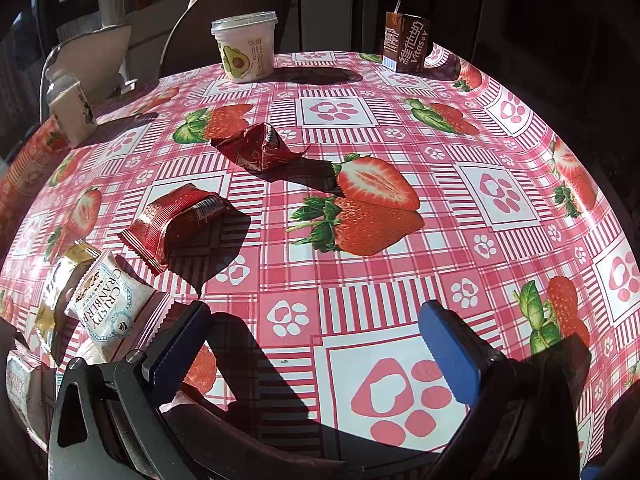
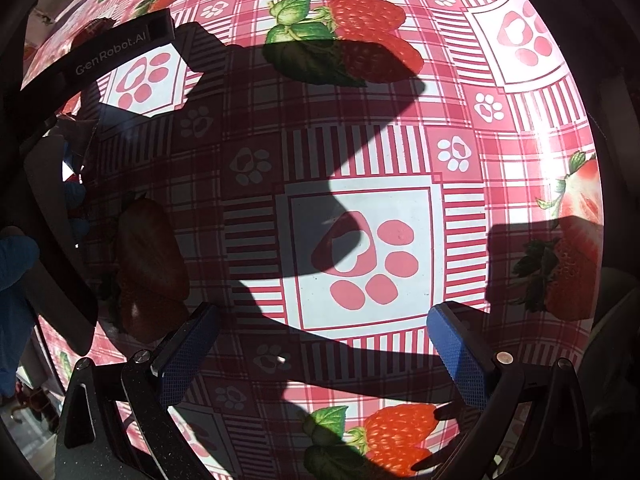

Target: Organize snacks

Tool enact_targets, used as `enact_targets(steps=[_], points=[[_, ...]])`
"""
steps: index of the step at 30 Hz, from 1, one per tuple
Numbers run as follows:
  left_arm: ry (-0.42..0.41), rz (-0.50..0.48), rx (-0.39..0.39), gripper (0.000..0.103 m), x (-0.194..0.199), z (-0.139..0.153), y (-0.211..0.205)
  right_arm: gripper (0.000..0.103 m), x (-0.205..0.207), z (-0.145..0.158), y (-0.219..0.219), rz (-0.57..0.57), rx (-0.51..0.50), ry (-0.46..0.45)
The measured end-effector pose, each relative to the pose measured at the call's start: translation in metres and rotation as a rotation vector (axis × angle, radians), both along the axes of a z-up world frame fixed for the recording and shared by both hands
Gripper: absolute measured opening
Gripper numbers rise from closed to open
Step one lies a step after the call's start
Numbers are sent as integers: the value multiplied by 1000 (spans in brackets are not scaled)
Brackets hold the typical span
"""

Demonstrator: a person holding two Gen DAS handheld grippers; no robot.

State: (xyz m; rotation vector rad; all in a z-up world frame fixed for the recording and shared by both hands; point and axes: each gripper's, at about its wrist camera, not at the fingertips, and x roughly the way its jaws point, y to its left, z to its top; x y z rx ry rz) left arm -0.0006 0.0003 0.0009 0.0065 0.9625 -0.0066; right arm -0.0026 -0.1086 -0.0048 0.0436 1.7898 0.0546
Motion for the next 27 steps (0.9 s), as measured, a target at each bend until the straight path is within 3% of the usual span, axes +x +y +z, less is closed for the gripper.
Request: enact_targets(steps=[2,4,9,10,13,16,19,23,27], points=[[70,-31,2,103,2,1,-1,103,4,-2,-1,5,-32,-43],[175,-46,2,103,5,2,-1,103,9,-4,0,6,-29,-23],[346,-104,14,103,14,2,-9,103,21,-12,-2,4,-45,-32],[380,-118,46,103,16,2,-10,103,24,-14,-2,4,-46,-24],[391,-130,64,103,11,22,-1,103,31,-19,-2,4,-51,9],[349,-159,37,103,0,50,24,103,39,-25,-3,7,-61,47],[312,-135,107,103,-2,68,60,103,46,-31,-3,7,-69,79],[327,-67,169,103,6,62,125,103,67,-33,13,3,-53,63],[398,-60,203,103,21,38,163,103,100,-28,55,33,54,-17]])
